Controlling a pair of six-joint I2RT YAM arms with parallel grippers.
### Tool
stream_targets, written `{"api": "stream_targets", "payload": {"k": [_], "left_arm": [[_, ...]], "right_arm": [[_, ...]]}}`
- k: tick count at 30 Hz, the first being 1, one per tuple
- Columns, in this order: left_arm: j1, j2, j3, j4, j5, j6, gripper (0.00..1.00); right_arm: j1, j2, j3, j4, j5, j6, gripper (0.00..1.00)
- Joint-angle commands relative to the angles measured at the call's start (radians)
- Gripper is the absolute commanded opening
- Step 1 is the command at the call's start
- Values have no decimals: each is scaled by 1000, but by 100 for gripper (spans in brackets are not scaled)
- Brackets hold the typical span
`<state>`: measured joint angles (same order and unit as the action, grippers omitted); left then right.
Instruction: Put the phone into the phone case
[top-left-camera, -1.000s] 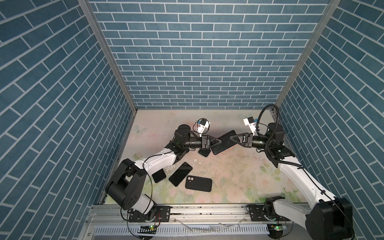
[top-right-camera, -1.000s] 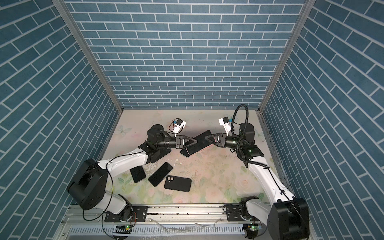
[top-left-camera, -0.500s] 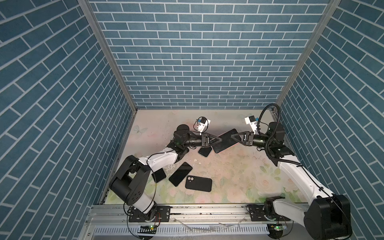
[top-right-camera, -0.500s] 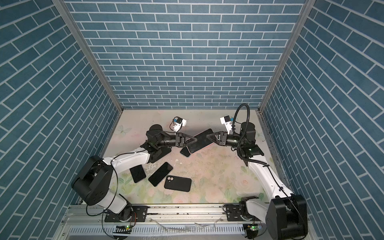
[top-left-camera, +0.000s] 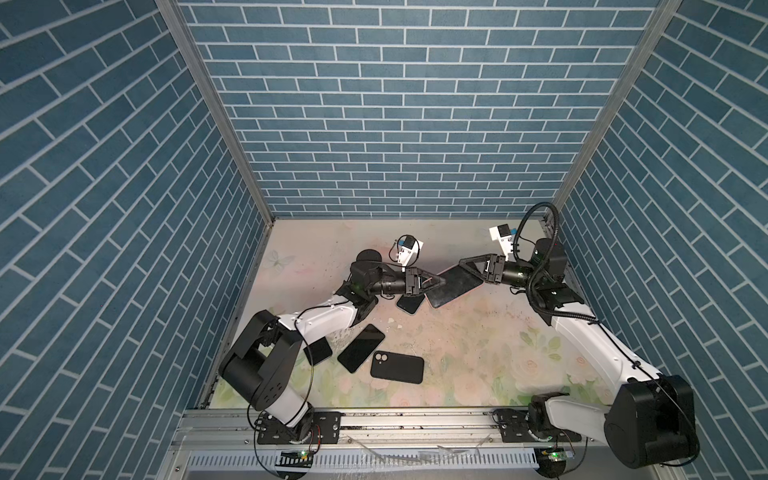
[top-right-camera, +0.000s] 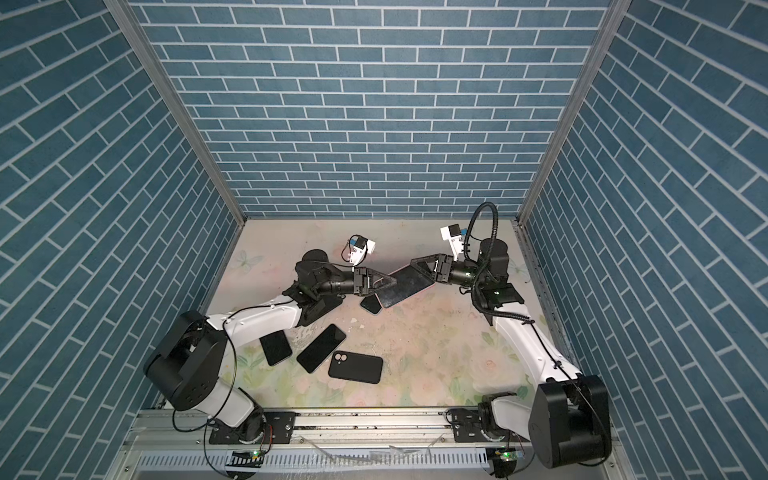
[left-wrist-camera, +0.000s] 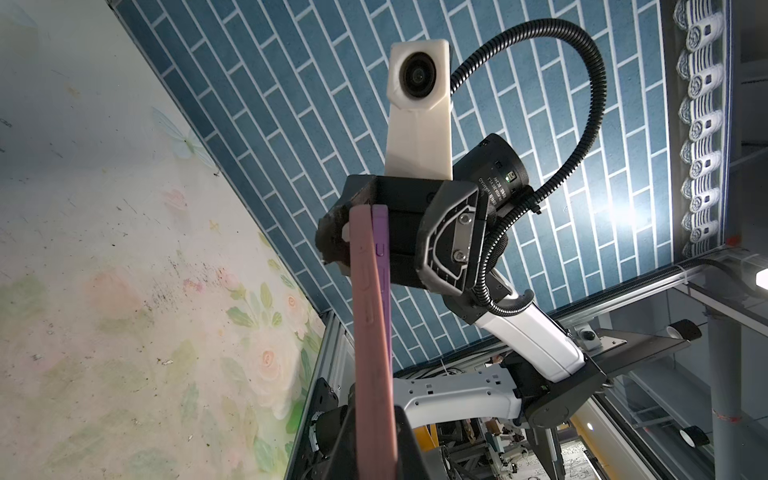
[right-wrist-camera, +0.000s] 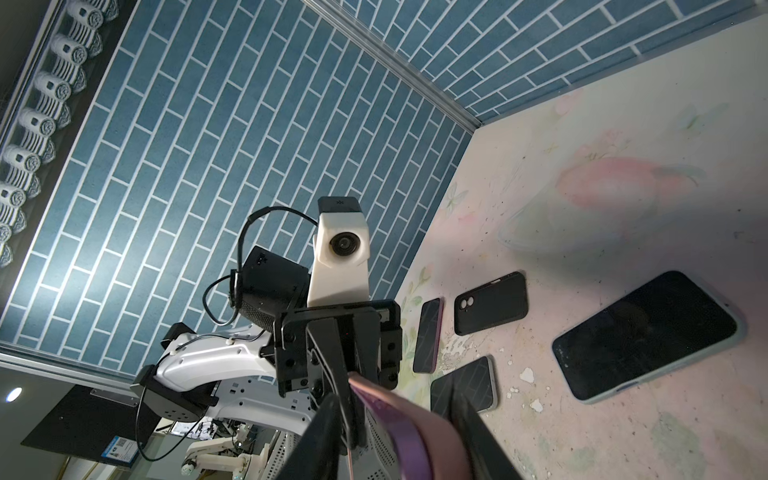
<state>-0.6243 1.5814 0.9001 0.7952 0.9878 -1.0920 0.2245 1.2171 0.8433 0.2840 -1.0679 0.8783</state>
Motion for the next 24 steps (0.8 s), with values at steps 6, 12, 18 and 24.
{"api": "stream_targets", "payload": {"k": [6, 12, 18, 24], "left_arm": [[-12, 11, 25, -30, -5, 27, 5], [-12, 6, 25, -43, -6, 36, 6], [-12, 4, 29, -52, -5, 39, 6], [-12, -12, 34, -110, -14, 79, 6]], "right_arm": [[5, 15, 27, 125, 48, 55, 18], [4, -7, 20, 43, 76, -33, 5], [3, -39, 48, -113, 88, -152, 27], [-1, -81, 82, -242, 34, -209, 48]]}}
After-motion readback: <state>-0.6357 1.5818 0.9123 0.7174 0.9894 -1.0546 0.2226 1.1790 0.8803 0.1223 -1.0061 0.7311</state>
